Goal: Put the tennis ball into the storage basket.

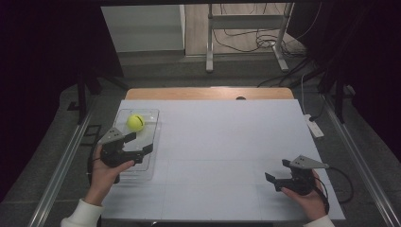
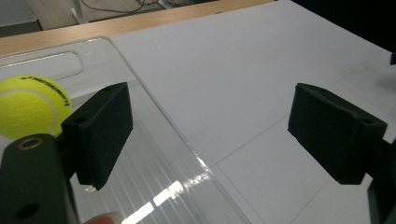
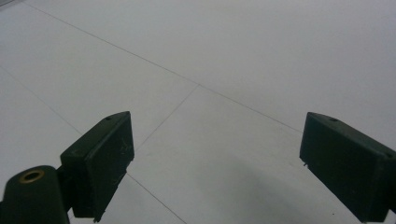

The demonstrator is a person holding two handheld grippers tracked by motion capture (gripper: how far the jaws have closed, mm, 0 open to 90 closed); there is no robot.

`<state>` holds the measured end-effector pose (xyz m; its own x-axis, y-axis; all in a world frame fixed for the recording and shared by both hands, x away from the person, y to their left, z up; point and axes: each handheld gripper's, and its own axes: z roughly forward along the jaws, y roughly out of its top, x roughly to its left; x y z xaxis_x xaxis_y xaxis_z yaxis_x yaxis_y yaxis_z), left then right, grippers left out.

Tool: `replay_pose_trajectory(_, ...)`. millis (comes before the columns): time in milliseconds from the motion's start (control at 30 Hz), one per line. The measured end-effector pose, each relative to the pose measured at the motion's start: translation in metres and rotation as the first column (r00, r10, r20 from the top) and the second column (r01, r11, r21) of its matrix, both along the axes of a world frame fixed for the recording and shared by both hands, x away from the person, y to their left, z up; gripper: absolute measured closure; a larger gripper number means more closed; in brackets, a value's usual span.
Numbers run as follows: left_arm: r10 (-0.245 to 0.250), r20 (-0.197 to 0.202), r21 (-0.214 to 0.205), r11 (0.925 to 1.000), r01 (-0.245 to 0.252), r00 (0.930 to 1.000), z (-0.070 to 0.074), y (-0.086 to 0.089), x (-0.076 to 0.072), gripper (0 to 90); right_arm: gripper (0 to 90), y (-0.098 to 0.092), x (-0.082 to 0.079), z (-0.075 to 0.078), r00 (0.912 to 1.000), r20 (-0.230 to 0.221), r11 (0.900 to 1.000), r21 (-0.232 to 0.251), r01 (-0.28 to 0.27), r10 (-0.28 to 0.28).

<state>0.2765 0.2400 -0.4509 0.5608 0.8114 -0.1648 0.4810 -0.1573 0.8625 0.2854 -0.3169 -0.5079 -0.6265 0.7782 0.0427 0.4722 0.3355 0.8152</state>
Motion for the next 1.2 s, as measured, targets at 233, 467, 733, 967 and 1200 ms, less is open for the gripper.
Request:
replay_pose_trajectory(233,-0.040,0.005,0.004,0.9992,0.040,0.9992,-0.007,-0.008,-0.015,15.0,10.2,-0.001,0.000,0.000,1.0000,0.002,1.0000,0.001,0.001,-0.001)
replay_pose_trajectory(467,-0.056,0.000,0.005,0.9984,0.056,0.9984,-0.015,-0.013,-0.025,14.9,10.3,-0.001,-0.001,0.002,0.9999,0.010,1.0000,0.006,0.004,-0.004)
replay_pose_trajectory(733,-0.069,-0.017,0.015,0.9975,0.069,0.9975,-0.027,-0.012,-0.032,14.9,10.3,-0.004,-0.002,0.005,0.9993,0.036,0.9997,0.022,0.006,-0.006)
replay_pose_trajectory(967,-0.080,-0.027,0.013,0.9967,0.080,0.9965,-0.032,-0.013,-0.034,14.9,10.3,-0.004,-0.003,0.005,0.9991,0.041,0.9996,0.027,0.007,-0.008)
replay_pose_trajectory(1200,-0.085,-0.028,0.018,0.9962,0.086,0.9960,-0.033,-0.014,-0.033,14.9,10.4,-0.004,-0.003,0.005,0.9990,0.044,0.9997,0.025,0.007,-0.008)
